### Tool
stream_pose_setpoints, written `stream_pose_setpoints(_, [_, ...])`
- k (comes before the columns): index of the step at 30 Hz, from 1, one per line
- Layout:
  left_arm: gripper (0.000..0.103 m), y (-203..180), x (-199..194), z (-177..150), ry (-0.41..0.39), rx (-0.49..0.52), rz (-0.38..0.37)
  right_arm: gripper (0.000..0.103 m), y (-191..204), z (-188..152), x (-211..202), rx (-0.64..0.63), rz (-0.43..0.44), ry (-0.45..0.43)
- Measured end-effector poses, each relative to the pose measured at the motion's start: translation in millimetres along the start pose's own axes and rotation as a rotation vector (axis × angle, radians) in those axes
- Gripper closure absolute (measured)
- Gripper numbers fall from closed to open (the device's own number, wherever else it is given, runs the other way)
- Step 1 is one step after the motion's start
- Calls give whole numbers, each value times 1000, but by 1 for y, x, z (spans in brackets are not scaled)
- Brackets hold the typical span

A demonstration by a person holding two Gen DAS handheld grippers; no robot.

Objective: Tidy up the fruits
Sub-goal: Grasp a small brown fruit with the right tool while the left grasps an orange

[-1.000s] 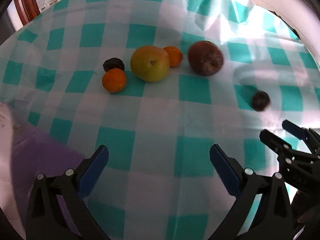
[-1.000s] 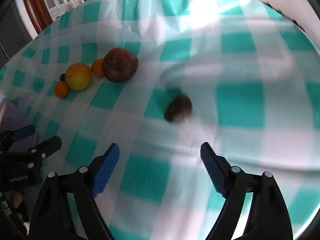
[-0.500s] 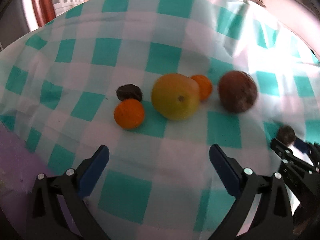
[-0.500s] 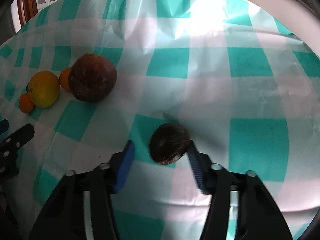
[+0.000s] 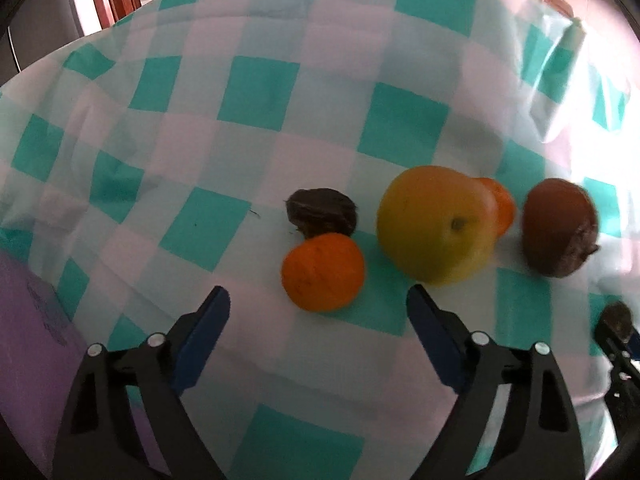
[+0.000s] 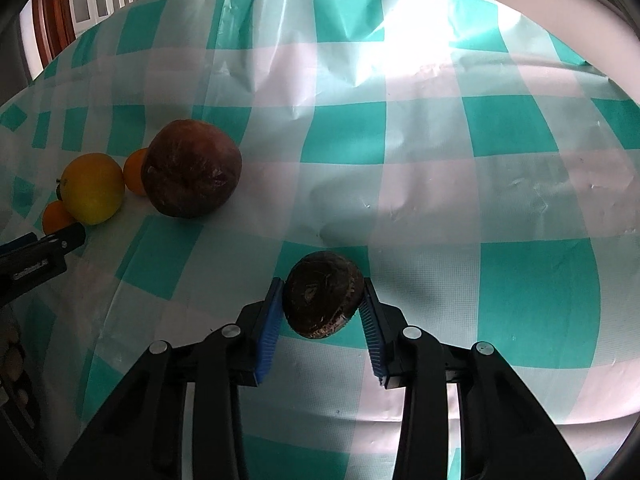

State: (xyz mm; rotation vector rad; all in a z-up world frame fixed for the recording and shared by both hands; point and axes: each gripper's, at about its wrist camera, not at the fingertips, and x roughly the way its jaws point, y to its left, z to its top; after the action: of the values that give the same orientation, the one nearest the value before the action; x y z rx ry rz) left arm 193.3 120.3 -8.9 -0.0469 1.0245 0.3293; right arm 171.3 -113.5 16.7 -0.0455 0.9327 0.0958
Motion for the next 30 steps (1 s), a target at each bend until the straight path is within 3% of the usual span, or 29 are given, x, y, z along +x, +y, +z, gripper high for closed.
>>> stream_pose_setpoints(2, [18,4,6,4,-5,-17,-1,65,-7,-3,-1,3,4,0])
stream_pose_setpoints(4, [28,8,9,9,-3,-45,-24,65,-7,-3,-1,3,9,-2])
stream_pose_setpoints(6, [49,8,8,13,-13,-40,-43,65,-5,-3,-3,2,13,-4])
stream_pose_setpoints(8, [64,3,5,15,-29,-13,-61,65,-7,-3,-3,-1,17,-5])
stream_pose_setpoints(16, [65,-11,-19,-4,0,23,-93,66,-13,-15,-13,-41,47,15])
stream_pose_setpoints(22, [65,-33,-77,-63,40,102,-187,66,-27,-52,-50,-35,92,72])
stream_pose_setpoints(30, [65,-38,-182,-153,65,153,-247,66,-52,-121,-144,-19,218,111])
